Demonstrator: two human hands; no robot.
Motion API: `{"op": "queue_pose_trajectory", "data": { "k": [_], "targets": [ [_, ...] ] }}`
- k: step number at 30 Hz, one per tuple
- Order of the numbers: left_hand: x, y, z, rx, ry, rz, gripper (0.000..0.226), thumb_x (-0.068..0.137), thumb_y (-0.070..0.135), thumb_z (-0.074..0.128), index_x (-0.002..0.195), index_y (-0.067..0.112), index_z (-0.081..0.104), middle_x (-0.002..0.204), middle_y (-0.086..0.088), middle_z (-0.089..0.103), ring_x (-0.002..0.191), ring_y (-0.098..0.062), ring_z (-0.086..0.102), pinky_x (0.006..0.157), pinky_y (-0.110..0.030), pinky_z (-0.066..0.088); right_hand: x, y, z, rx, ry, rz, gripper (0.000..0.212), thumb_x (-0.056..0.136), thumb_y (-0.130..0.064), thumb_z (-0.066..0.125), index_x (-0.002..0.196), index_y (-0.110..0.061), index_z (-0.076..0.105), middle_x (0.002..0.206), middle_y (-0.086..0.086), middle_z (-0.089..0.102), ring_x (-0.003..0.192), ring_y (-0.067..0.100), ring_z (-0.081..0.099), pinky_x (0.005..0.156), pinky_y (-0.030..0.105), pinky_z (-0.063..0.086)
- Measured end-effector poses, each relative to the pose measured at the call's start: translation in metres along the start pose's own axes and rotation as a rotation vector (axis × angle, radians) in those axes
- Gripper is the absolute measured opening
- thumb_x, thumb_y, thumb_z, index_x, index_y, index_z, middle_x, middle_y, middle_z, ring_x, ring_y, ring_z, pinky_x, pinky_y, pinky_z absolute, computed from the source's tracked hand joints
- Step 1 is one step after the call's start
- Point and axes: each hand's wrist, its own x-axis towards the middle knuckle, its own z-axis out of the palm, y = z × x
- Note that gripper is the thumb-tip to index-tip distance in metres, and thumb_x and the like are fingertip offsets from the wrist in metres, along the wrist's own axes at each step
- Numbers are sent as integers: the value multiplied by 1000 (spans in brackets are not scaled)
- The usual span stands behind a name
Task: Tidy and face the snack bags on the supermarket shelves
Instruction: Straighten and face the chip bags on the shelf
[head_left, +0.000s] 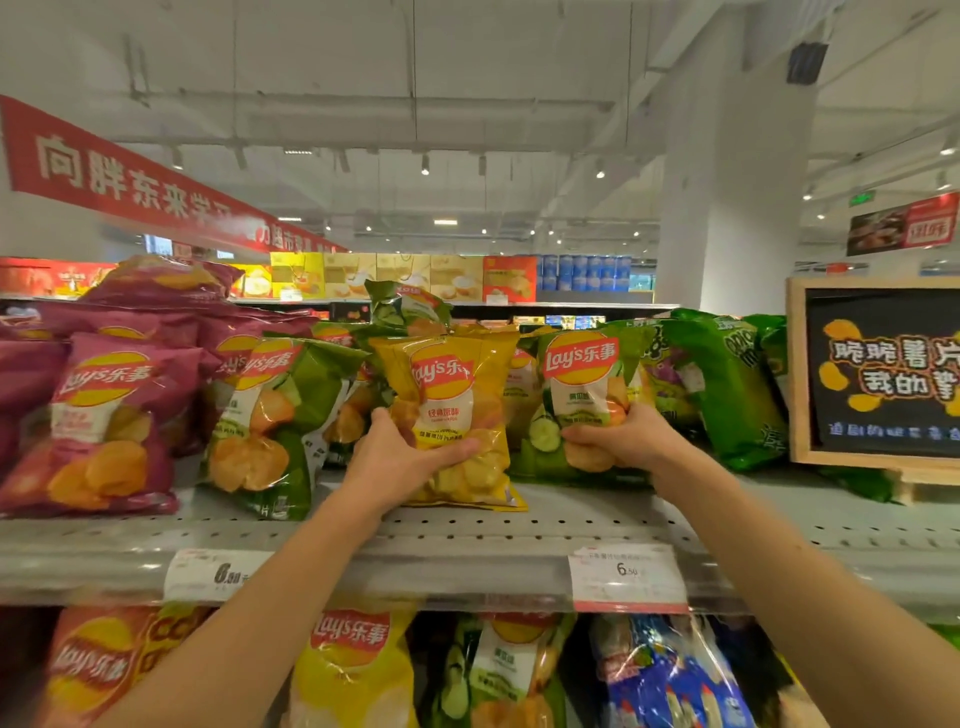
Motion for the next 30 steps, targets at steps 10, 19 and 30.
{"op": "queue_pose_trajectory", "data": {
  "k": [10, 19, 30],
  "targets": [
    [12, 47, 57, -45, -68, 67, 119, 48, 56, 93, 142, 19, 31, 132, 1, 56, 119, -21, 54, 105, -45, 47, -40, 16, -84, -61, 240, -127, 79, 66, -43, 91, 131, -18, 54, 119, 1, 66, 109, 22, 64, 92, 42, 56],
    [26, 58, 110, -26, -205, -86, 121, 70, 46, 86, 152, 6, 6, 153, -11, 36, 138, -31, 39, 107, -42, 40, -75, 37, -108, 61, 234, -219, 71, 68, -42, 91, 128, -27, 58, 116, -8, 71, 104, 10, 68, 80, 27, 55],
    [13, 56, 74, 58, -251, -43, 107, 72, 52, 83, 150, 6, 26, 143, -9, 49, 127, -27, 51, 106, -44, 46, -89, 19, -75, 86, 152, -237, 67, 67, -41, 91, 124, -26, 58, 108, -10, 72, 98, 7, 69, 77, 24, 55]
  ]
}}
